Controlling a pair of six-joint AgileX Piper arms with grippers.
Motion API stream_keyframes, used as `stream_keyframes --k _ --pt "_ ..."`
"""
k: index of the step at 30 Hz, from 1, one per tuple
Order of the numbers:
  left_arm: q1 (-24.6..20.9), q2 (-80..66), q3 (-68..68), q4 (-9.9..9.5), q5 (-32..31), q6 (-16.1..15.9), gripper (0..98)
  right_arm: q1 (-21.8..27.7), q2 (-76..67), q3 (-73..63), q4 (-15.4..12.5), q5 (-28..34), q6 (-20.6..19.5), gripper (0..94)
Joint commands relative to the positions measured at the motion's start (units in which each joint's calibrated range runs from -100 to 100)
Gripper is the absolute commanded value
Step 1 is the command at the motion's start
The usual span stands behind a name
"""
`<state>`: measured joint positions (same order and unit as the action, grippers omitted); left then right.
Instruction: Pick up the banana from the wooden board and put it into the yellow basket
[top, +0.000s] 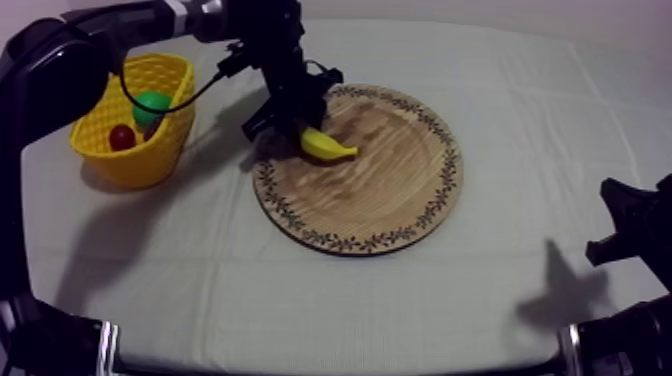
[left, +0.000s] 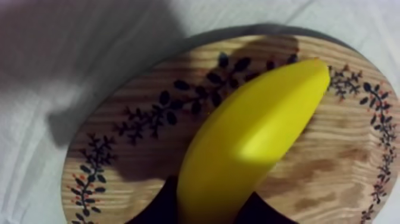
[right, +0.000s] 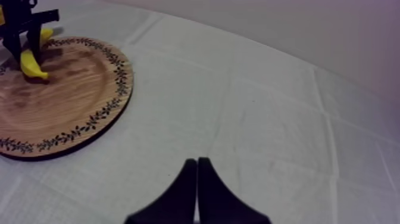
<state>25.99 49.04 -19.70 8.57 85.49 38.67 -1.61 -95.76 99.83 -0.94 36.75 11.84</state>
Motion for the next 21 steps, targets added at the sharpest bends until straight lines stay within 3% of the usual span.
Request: stream_keyframes --k 1,21 --pt "0.06 -0.59 -0.19 -0.04 0.0 -0.03 10.0 0.01 0.0 0.05 -0.02 0.03 -0.11 0.3" --pt "1.04 -14.44 -2.94 -0.95 2.91 -1.64 9.1 0.01 0.0 0.05 -0.02 0.03 -0.32 0.3"
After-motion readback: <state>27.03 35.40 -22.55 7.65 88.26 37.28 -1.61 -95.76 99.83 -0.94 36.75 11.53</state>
